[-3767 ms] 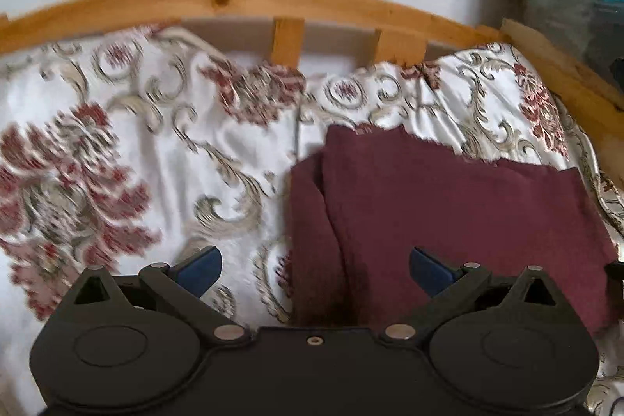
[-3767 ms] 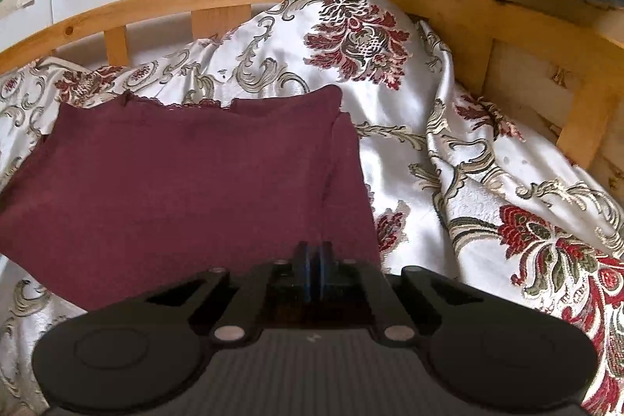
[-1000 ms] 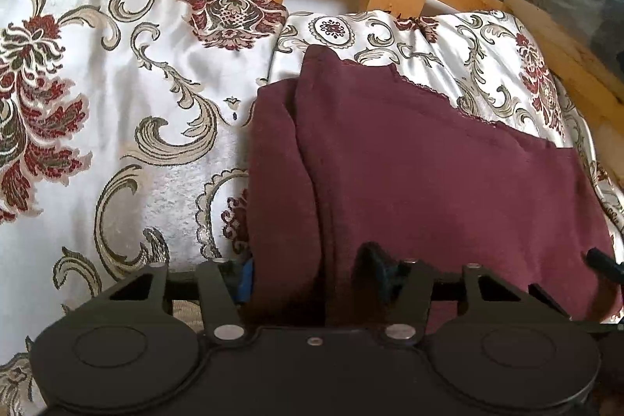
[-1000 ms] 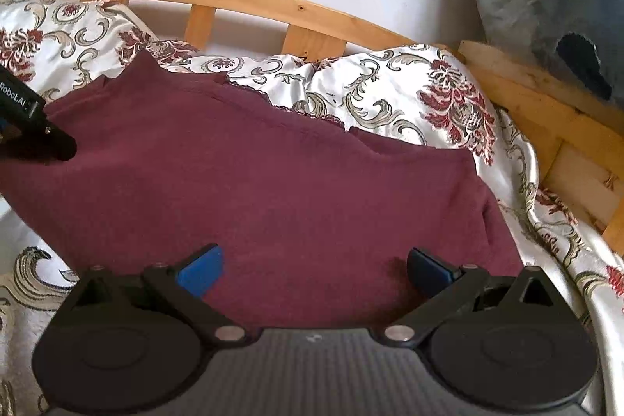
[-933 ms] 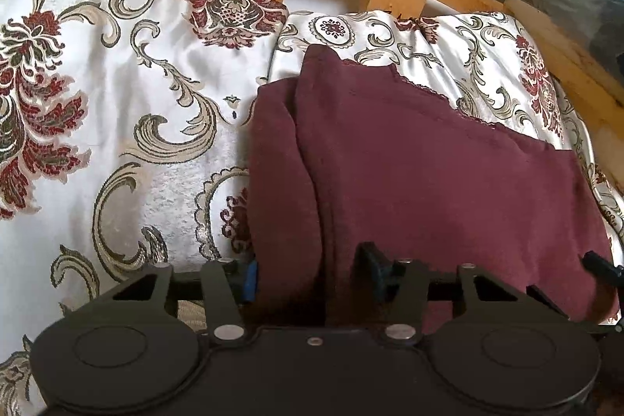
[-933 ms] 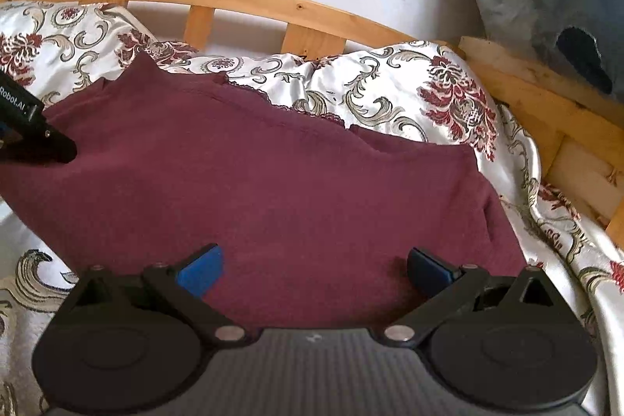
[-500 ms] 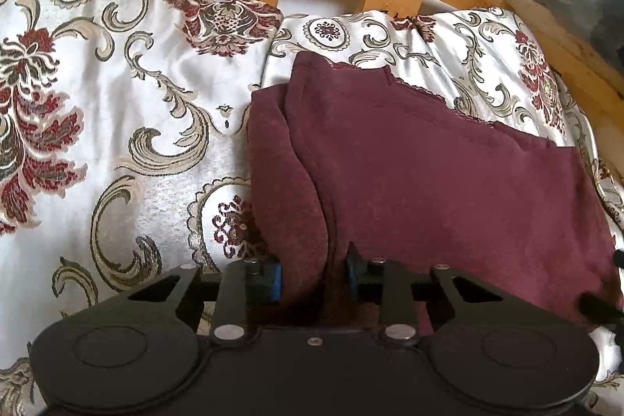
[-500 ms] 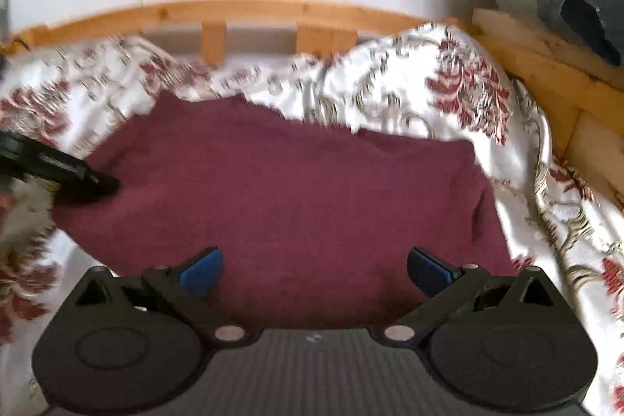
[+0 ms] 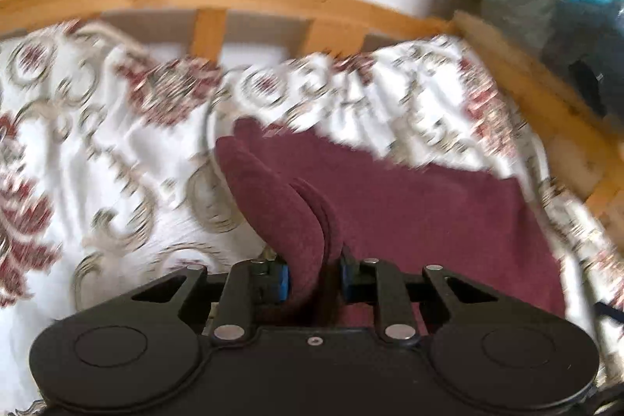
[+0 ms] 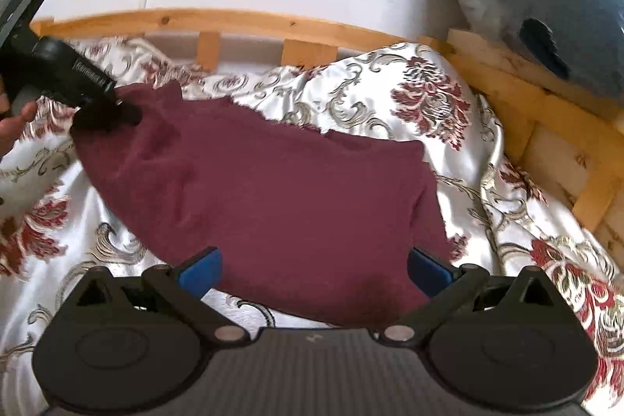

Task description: Fold small clothes

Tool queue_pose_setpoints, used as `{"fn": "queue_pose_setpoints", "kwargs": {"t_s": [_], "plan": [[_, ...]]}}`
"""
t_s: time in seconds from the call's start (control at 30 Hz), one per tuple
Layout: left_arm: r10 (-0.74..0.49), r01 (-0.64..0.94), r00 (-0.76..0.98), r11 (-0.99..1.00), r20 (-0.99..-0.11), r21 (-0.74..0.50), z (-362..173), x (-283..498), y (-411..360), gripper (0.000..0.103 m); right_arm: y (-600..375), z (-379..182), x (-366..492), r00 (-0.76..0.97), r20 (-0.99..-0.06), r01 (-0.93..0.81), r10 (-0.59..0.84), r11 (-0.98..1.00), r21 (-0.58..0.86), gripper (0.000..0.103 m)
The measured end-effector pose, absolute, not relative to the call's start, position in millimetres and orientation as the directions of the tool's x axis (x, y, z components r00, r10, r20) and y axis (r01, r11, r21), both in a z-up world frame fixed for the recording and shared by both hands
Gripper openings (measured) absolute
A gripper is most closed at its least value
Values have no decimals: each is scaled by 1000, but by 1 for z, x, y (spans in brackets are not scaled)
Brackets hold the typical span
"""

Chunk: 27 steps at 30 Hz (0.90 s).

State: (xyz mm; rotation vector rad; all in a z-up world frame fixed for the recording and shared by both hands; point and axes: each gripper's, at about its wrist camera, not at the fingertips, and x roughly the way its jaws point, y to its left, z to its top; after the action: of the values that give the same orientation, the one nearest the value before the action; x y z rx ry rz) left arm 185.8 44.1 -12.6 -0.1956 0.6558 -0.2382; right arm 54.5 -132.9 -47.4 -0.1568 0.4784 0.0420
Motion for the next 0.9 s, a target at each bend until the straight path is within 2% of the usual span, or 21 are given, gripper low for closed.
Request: {"fn": "queue_pose_setpoints", "kwargs": {"t_s": [0.1,0.27,0.33,0.53,0.63,0.73,0.83,0.9], "plan": [[-330,249,785,943,-523,-221,20,189,10,21,-151,-43,48,892,-452,-64,4,991,-116,103],[-358,426,783,904,-509,19,50,184,-84,22,-176,-42,36,902,-428,-26,-48,986,-166,103],[-395,493,756,868,-522,57,50,183,-118,21,-186,-45,32,903,-421,4,-82,983,-183,103],[-482,601,652,799,-584,12,19,190,-189,21,-222,-60,16,879,-451,74,-152,980,-187,103],[-501,612,606,790,-617,-40,-4,191,-206,22,-236,-67,7,866,-468,101,-178,977,-186,103],[-503,620,599,784,-623,-36,-19,184,-211,24,-248,-72,2,856,-482,125,-186,980,-156,103],[-533,628,587,775,-610,-73,-19,176,-204,36,-254,-72,2,856,-481,141,-190,981,-135,103],[-585,641,568,756,-579,-134,-12,173,-197,58,-257,-71,3,855,-481,152,-193,981,-123,103]]}}
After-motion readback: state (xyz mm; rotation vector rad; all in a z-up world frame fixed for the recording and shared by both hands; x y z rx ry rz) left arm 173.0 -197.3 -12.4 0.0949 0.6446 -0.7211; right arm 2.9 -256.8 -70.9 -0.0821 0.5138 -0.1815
